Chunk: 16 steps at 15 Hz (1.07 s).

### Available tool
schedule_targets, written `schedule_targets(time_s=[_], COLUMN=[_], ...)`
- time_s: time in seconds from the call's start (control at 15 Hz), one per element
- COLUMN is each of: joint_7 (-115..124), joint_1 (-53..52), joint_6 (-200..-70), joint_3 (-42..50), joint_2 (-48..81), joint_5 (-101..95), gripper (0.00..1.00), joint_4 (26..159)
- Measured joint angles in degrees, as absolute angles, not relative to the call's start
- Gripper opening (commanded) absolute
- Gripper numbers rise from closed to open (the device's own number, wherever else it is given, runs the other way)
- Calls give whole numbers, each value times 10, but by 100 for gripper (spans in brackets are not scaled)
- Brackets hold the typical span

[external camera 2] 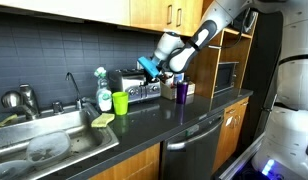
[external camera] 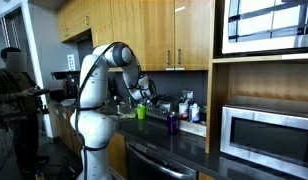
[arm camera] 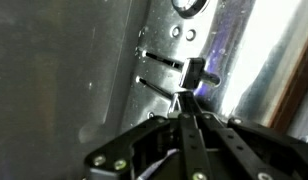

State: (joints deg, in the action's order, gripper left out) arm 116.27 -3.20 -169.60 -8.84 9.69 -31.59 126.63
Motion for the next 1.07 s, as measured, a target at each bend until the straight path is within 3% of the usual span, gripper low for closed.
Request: schedule_targets(time_s=[1.07], joint_7=[1163], joint_1=[-34], joint_6=[-1691], joint_3=[-88], joint_2=[116], joint_5=[-316], gripper=[0], joint_4=[1260])
